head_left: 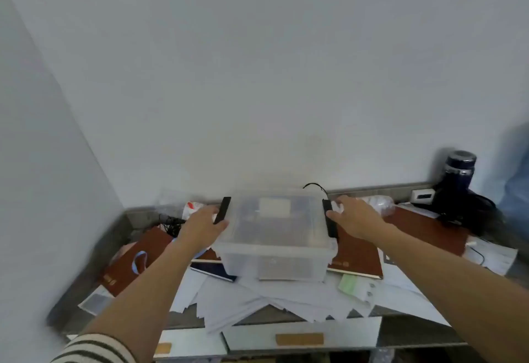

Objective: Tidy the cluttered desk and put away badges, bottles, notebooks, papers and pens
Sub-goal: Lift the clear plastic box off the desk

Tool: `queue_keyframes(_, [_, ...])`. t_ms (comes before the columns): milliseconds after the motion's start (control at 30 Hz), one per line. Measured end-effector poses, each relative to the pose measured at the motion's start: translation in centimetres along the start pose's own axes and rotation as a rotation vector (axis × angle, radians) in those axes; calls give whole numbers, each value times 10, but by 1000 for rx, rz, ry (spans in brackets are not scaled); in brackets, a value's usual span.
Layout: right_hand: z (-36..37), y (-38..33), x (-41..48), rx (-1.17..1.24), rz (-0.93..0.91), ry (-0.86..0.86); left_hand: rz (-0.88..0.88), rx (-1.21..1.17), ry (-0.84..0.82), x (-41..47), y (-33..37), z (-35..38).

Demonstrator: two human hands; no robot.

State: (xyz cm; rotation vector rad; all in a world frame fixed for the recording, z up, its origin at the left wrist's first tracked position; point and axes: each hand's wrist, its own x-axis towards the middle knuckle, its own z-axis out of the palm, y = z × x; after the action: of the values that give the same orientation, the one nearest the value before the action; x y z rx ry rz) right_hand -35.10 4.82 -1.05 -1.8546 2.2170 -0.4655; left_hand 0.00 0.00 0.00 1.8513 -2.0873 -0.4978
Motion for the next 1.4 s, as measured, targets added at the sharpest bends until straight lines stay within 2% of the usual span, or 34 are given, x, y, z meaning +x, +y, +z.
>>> queue_keyframes(200, [48,-10,38,-54,-3,-90,-118,-8,52,33,1,36])
queue_keyframes(400, [72,5,53,151,41,-53,-224,-8,90,58,-9,60])
queue_keyframes(700, [78,11,57,280,36,-48,-253,-296,14,72,-29,61])
queue_keyframes(867, [73,12,55,376,18,-68,-289,-624,-67,70,-35,52])
queue_keyframes(1000, [72,21,48,668,64,-97,-273,-686,-12,70,-34,58])
queue_keyframes(1167, [77,30,46,888,178,-114,-175,-494,200,69,-39,61])
queue_keyframes(1233, [77,33,44,792,258,-56,-117,-322,264,67,-40,63])
queue_keyframes(1300, [72,32,44,486,267,27,-106,-155,309,66,-39,62])
queue_keyframes(1400, [62,22,44,29,174,109,-122,-12,291,64,-42,63])
